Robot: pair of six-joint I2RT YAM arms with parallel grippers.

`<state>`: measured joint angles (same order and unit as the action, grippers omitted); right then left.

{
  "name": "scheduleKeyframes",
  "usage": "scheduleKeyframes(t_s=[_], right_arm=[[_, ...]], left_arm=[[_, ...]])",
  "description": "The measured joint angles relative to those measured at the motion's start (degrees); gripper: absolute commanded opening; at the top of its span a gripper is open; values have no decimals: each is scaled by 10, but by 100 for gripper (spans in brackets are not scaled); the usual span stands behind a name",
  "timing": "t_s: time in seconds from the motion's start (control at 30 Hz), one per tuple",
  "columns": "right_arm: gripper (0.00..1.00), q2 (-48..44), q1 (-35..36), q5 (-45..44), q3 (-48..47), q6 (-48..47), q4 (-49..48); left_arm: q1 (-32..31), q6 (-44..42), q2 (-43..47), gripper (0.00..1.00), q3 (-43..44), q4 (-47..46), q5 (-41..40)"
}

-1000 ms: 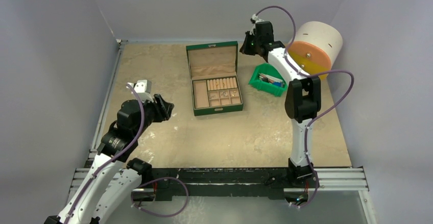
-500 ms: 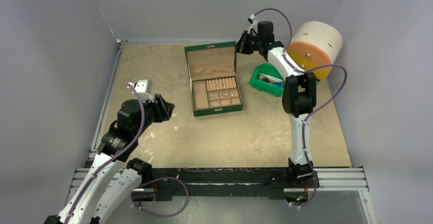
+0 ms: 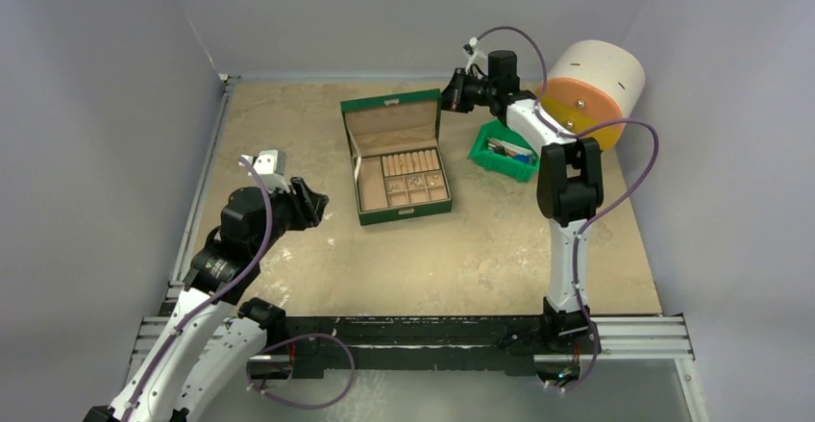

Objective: Organize the mixed jewelry

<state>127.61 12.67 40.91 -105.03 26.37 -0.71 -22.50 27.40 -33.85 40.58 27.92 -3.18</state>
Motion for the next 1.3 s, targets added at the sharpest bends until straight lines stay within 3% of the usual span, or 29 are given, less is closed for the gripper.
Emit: scheduleKeyframes(t_s=[0.57,0.83,1.3], right_arm=[[0,-100,1,73,96,8,-76],[0,-158,2,81,221,41,-138],[0,-289,32,1,265,-9,-68]], left_arm=[[0,0,0,48,0,0,0],[0,0,-1,48,0,0,0],[4,0,-7,48,0,0,2]])
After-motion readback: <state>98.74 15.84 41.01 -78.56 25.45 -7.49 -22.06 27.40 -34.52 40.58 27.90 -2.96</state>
